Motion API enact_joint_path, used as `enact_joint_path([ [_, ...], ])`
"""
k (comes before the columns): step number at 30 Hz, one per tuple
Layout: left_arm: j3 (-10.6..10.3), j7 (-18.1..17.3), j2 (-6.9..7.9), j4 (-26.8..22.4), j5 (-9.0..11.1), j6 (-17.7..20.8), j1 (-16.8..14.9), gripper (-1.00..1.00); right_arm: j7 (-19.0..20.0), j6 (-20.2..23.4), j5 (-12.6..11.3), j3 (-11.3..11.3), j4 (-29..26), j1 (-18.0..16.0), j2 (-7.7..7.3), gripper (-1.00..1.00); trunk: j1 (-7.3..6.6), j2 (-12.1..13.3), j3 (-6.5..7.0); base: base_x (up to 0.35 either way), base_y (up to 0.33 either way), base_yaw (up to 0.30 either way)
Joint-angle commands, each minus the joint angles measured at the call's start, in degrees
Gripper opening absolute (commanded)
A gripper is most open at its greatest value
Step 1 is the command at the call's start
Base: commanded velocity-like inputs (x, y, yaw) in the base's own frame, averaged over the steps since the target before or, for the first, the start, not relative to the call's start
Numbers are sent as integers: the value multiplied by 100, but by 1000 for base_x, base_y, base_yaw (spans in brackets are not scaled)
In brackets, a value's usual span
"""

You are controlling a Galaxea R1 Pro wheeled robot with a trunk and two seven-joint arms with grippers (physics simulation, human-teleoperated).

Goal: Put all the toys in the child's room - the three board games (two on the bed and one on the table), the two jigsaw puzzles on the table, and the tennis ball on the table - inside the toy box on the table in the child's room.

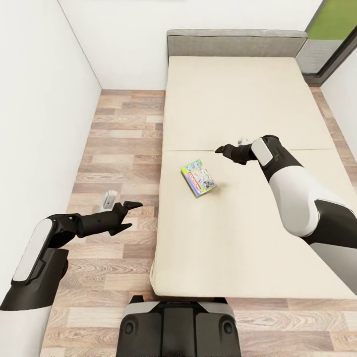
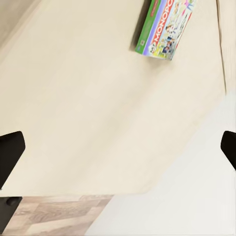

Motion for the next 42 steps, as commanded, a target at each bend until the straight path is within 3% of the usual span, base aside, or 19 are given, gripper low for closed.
enact_joint_path([
  [1, 2, 59, 21, -5, 117, 0, -6, 100, 26, 26, 27, -33, 1, 1, 4, 100, 3, -10, -16, 0, 0, 0],
  [12, 11, 59, 140, -5, 338, -2, -12, 100, 29, 21, 23, -38, 20, 23, 37, 100, 3, -10, -119, 0, 0, 0],
  [42, 20, 60, 185, 21, 388, -3, 2, 100, 29, 18, 26, -36, 25, 36, 49, 100, 3, -10, -400, 0, 0, 0],
])
